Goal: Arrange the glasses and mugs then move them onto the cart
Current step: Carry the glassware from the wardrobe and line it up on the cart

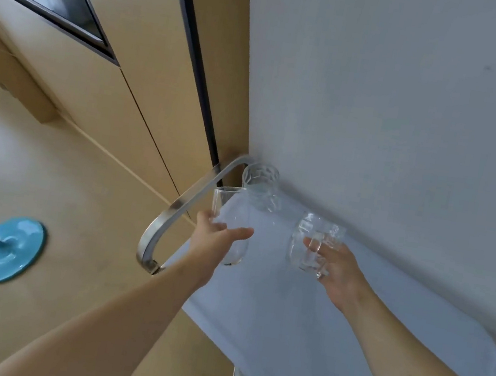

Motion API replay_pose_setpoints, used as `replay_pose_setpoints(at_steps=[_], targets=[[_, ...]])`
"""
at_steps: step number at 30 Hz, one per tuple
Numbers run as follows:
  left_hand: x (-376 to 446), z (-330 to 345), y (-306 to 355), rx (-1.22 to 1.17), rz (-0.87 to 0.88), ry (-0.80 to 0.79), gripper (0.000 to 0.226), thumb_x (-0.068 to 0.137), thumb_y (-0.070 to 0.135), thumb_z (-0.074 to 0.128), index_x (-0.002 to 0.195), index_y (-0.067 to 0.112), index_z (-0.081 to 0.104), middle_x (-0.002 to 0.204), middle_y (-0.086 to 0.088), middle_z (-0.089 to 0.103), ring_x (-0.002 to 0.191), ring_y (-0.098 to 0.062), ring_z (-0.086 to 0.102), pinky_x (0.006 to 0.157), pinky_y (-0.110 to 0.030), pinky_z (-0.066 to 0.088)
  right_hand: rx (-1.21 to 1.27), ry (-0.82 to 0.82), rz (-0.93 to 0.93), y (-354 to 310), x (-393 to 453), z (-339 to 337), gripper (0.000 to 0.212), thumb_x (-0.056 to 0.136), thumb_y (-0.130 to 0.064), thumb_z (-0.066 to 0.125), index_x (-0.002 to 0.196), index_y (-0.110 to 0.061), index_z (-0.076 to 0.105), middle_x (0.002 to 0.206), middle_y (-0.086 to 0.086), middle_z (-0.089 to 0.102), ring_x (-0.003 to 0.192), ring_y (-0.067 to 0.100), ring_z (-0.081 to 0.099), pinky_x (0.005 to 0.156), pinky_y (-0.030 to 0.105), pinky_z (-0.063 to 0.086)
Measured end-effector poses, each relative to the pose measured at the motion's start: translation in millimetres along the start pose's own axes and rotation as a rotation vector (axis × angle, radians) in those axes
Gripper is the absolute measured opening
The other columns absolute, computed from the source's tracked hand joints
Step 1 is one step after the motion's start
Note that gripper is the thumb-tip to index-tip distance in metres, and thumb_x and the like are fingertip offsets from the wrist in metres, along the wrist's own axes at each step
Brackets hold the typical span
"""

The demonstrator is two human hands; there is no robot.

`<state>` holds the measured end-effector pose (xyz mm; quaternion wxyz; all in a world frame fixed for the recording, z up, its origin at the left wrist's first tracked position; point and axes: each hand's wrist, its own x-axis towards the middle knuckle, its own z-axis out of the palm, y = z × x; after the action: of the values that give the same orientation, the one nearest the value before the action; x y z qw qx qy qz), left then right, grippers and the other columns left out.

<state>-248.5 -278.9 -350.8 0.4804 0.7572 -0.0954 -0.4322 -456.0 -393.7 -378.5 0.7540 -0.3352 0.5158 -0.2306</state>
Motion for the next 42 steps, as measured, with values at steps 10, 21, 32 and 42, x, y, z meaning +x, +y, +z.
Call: replay_pose_setpoints(at_steps=[10, 21, 32, 42], targets=[[50.0, 31.6, -4.7, 0.062, 0.011, 0.069, 0.082, 0.068, 0.025, 0.094, 0.13, 0.027, 0.04, 0.128, 0.004, 0.053, 0.116, -0.018, 0.054, 0.083, -0.035, 0.047, -0.157, 0.114, -0.077, -5.1, 80.5, -5.7, 0.091, 0.036, -0.028, 0.099, 0.116, -0.013, 0.059, 0.106, 0.004, 0.066, 0.095, 0.025, 0.066, 0.074, 0.038, 0.05], [75.6, 39.5, -13.7, 0.192, 0.104, 0.128, 0.078, 0.068, 0.026, 0.093, 0.125, 0.033, 0.041, 0.126, 0.012, 0.054, 0.12, -0.011, 0.051, 0.093, -0.039, 0.052, -0.305, 0.067, -0.236, -4.6, 132.1, -2.0, 0.087, 0.06, 0.001, 0.092, 0.134, -0.019, 0.051, 0.123, -0.003, 0.056, 0.111, 0.013, 0.056, 0.088, 0.024, 0.05], [88.8, 35.3, -24.2, 0.237, 0.115, 0.118, 0.078, 0.064, 0.03, 0.094, 0.123, 0.038, 0.044, 0.12, 0.011, 0.054, 0.115, -0.013, 0.056, 0.089, -0.042, 0.057, -0.421, -0.041, -0.309, -10.0, 152.8, 3.3, 0.094, 0.058, 0.005, 0.092, 0.134, -0.018, 0.043, 0.13, -0.005, 0.059, 0.116, 0.011, 0.058, 0.1, 0.027, 0.048], [92.1, 28.4, -31.1, 0.23, 0.151, 0.113, 0.077, 0.065, 0.028, 0.094, 0.124, 0.038, 0.044, 0.126, 0.014, 0.051, 0.12, -0.011, 0.053, 0.091, -0.038, 0.055, -0.515, -0.158, -0.366, -2.1, 157.7, -5.9, 0.099, 0.053, 0.008, 0.094, 0.13, -0.034, 0.048, 0.129, -0.01, 0.062, 0.121, 0.001, 0.059, 0.095, 0.018, 0.048]])
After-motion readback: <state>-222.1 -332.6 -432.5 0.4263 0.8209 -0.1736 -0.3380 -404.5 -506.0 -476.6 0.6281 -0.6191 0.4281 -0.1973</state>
